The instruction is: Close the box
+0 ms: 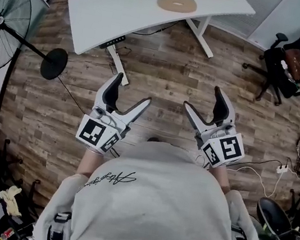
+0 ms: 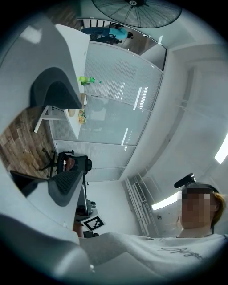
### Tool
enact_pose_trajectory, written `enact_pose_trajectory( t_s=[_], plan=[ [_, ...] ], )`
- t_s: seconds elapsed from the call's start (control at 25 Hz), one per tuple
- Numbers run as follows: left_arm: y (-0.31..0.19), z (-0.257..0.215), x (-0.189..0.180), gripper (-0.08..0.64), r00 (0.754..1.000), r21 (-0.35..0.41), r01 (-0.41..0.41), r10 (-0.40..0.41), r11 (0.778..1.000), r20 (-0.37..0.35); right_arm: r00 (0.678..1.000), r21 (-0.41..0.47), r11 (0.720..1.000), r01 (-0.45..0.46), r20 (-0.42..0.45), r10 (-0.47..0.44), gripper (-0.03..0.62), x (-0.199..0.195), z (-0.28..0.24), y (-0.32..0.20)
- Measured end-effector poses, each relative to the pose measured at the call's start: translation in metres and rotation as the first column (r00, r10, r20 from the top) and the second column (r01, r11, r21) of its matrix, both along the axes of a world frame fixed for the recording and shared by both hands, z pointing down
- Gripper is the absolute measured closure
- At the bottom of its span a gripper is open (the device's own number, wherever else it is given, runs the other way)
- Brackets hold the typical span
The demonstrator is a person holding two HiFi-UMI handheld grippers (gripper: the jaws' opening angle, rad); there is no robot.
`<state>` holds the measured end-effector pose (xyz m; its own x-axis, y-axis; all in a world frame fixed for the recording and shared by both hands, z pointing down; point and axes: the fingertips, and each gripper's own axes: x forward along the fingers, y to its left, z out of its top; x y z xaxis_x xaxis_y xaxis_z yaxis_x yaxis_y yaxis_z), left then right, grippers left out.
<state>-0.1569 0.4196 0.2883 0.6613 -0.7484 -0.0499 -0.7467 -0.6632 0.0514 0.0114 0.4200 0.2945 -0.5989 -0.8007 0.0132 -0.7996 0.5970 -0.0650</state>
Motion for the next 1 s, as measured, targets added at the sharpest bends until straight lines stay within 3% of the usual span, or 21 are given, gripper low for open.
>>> enact_pose_trajectory(
  t_s=[0.24,0.52,1.0],
  plan=[
    [0.001,0.01,-0.013,0.143,0.999,-0.019,-0.027,0.026,0.999,-0.02,1.0,-0.018,1.0,-0.007,0.0,0.007,0.169,-0.019,0.008,0.009],
    [0.001,0.012,-0.001,0.143,0.998,-0.008,-0.063,0.063,0.998,-0.02,0.999,-0.042,0.998,-0.041,-0.005,0.04,0.169,-0.008,0.014,0.014],
    [-0.038,0.013,0.013,0.143,0.998,-0.02,-0.055,0.055,0.998,0.015,1.0,-0.028,0.999,-0.024,0.006,0.024,0.17,0.006,0.012,-0.032]
  ],
)
